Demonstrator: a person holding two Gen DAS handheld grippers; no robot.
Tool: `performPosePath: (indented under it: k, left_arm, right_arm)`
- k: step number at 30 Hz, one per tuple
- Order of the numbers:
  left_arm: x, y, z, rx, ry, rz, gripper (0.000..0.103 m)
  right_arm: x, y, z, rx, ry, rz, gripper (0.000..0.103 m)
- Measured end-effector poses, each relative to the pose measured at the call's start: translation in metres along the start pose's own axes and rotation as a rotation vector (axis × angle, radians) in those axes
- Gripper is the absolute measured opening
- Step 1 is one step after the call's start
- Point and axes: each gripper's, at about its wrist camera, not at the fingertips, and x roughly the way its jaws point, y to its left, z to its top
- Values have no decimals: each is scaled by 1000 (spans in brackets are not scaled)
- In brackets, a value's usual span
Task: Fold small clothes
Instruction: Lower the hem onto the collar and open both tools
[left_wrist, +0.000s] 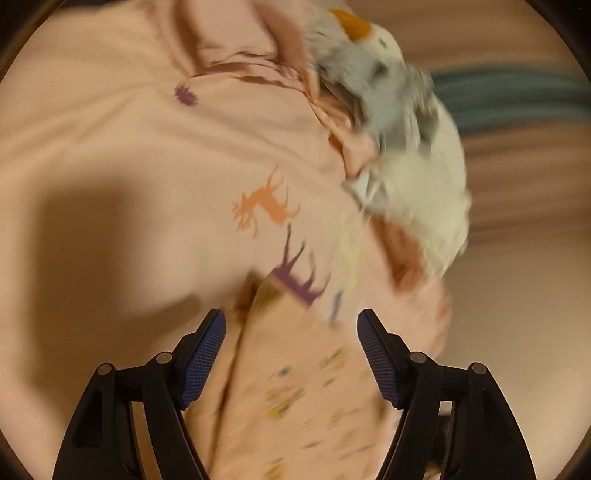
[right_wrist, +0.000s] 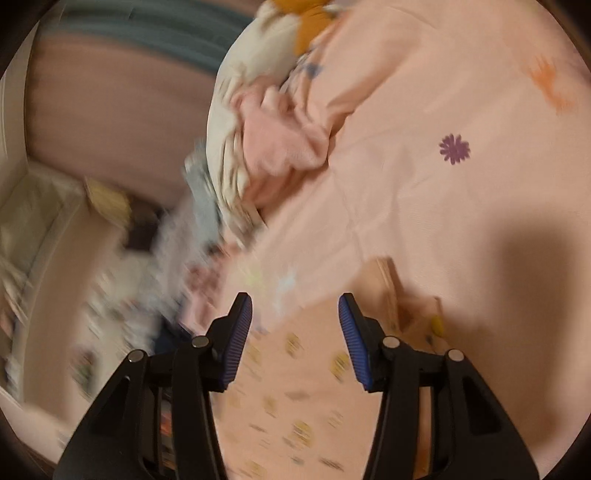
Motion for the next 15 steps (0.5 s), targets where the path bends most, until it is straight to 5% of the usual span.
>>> performPosePath:
  k: [5, 15]
  left_arm:
    - [-3, -22, -46, 250, 48, 123, 72]
    - [-3, -45, -145, 627, 15, 285, 72]
  right_arm:
    - [1, 26, -34, -284, 73, -217, 38]
    - [-12, 37, -106, -552, 102, -335, 33]
